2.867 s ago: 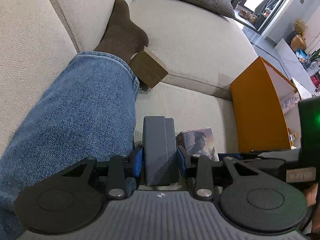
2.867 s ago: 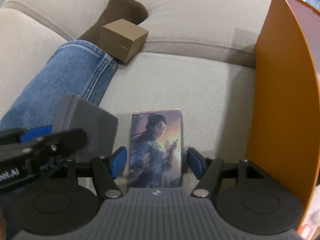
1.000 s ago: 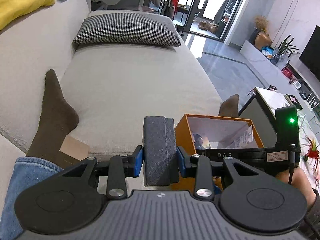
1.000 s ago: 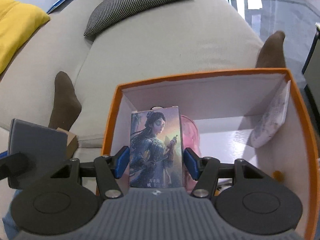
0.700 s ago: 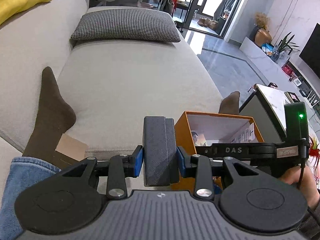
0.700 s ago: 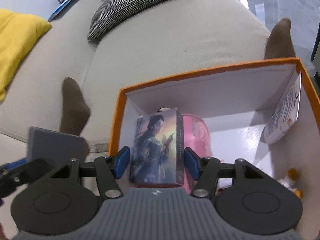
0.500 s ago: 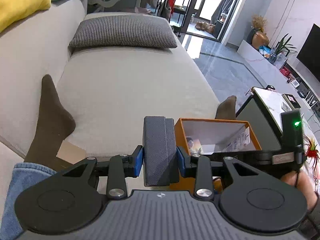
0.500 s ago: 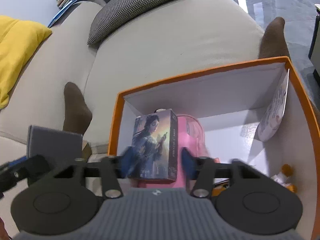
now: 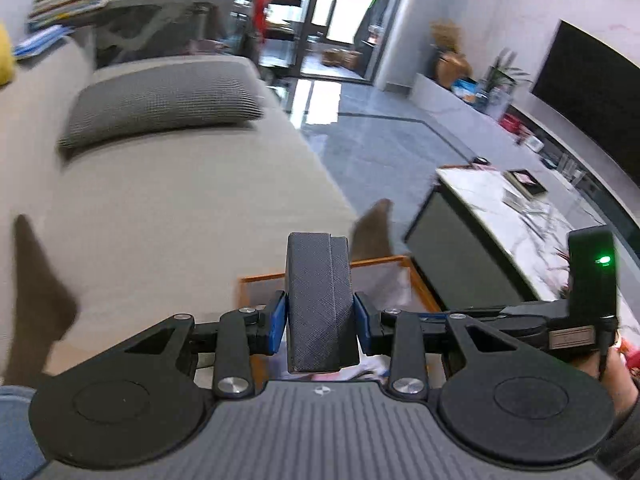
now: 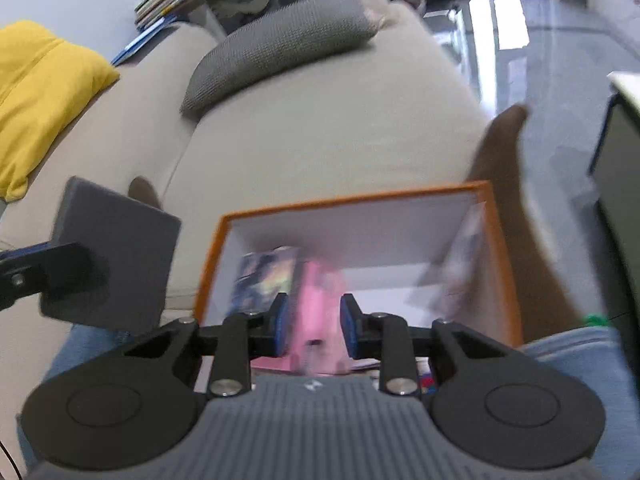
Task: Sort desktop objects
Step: 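Lower the anime card into the shoebox with the right gripper while left gripper lowers the grey box in, then withdraw both grippers from the shoebox toward the small kraft box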
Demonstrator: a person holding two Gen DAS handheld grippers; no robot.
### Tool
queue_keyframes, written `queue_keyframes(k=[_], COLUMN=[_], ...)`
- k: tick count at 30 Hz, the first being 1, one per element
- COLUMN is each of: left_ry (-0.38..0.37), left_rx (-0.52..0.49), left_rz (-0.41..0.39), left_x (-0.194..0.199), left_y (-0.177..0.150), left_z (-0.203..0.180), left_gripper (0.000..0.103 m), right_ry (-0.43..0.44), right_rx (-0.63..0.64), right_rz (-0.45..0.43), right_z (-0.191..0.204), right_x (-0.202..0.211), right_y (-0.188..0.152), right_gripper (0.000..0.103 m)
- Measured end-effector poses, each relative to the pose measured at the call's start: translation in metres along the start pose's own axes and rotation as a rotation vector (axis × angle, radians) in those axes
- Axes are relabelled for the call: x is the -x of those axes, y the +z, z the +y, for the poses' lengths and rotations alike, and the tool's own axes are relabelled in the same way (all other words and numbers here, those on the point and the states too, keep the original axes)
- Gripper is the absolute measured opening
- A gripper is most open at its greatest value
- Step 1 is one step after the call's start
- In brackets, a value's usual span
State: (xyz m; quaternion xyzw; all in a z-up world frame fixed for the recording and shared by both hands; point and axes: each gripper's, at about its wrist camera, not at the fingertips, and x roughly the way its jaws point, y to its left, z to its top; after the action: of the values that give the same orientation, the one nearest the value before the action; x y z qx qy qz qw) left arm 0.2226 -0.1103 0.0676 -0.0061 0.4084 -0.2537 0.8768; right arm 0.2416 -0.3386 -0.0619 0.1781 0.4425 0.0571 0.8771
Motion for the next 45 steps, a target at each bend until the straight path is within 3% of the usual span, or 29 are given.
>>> queue_keyframes(k=[3, 8, 16, 22, 33, 41, 43, 45], left_ry=[-0.032, -0.022, 0.009, -0.007, -0.027, -0.092, -0.110, -0.117], left_rx=[-0.009, 0.002, 0.028, 0.020, 0.005, 0.057, 0.075, 0.090], left_rz=[0.038, 0.123, 0.210, 0.260, 0.278, 0.305, 0.319, 0.331], left_x=[-0.028, -0.086, -0.158, -0.190, -0.199, -0.179, -0.173, -0.171], left_y=[0.003, 0.004, -0.001, -0.010, -0.020, -0.019, -0.021, -0.023], left_z=[-0.015, -0.030, -0.033, -0.037, -0.032, -0.023, -0.019, -0.017], left_gripper=[0.040, 0.040, 0.040, 0.040, 0.042, 0.049, 0.049, 0.039], right_ry=[-0.022, -0.067, -0.058, -0.044, -0.058, -0.087, -0.094, -0.096], right_rx=[-0.023, -0.050, -0.064, -0.019, 0.016, 0.039, 0.036, 0.036], right_rz=[-0.039, -0.084, -0.074, -0.068, -0.005, 0.000, -0.001, -0.003], right_z=[-0.023, -0.051, -0.079, -0.083, -0.090, -0.086, -0.087, -0.086], right_x=[0.026, 0.043, 0.021, 0.009, -0.008, -0.005, -0.003, -0.002], right_y=[0.000, -0.005, -0.001, 0.005, 0.000, -0.004, -0.005, -0.006], right_gripper=[0.027, 0.027, 0.027, 0.028, 0.028, 0.028, 0.028, 0.028])
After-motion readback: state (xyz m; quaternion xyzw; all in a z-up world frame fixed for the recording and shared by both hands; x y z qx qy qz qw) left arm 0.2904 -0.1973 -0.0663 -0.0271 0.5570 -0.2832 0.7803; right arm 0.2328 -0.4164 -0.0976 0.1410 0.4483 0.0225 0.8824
